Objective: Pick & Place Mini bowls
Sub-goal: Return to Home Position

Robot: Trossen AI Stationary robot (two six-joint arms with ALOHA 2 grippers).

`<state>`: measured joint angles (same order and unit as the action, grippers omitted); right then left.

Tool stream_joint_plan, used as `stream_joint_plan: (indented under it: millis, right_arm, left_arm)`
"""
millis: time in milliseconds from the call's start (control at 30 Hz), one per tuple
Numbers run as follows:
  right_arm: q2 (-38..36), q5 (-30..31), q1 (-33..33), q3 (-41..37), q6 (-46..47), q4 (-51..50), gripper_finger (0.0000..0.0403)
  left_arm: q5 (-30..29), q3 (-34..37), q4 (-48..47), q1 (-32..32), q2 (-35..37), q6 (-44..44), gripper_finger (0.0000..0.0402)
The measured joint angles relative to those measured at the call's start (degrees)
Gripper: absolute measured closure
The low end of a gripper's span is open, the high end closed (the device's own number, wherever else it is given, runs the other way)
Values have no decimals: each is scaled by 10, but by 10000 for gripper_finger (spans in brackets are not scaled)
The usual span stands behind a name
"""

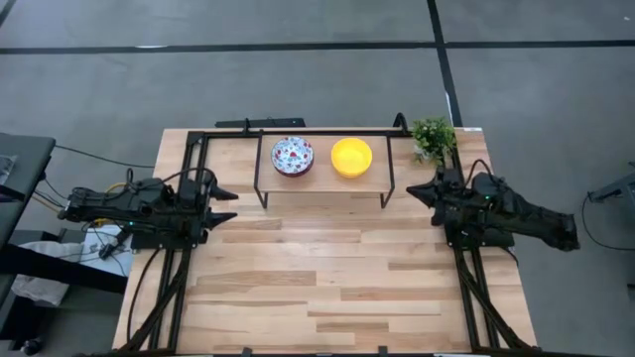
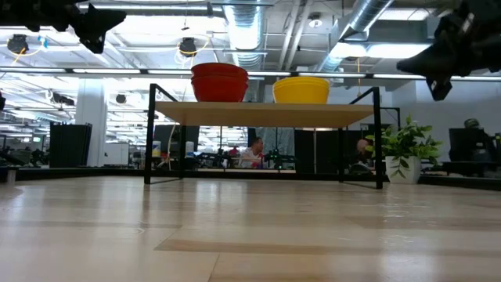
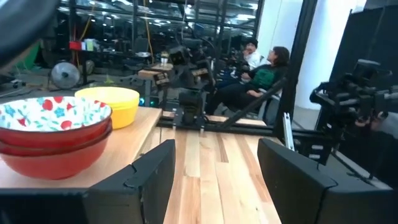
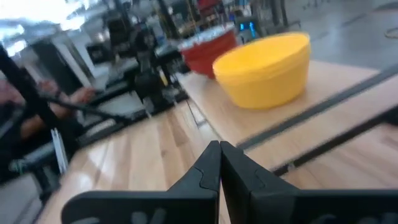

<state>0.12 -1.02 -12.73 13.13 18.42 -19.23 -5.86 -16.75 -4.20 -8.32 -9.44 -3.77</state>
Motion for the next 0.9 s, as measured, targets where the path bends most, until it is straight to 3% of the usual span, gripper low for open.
stream_joint_plan:
  millis: [100, 333, 667, 900]
  right_arm:
    - [2, 25, 0, -3, 43, 4, 403]
    - [0, 27, 0, -3, 33, -8, 403]
    - [0, 28, 0, -3, -57, -16, 403]
    - [1, 12, 10, -68, -68, 100, 403]
  left_arm:
    - [1, 11, 7, 0, 1, -11, 174]
    - [1, 46, 45, 0, 1, -15, 174]
    - [23, 82, 92, 0, 1, -9, 174]
    - [28, 84, 95, 0, 1, -8, 174]
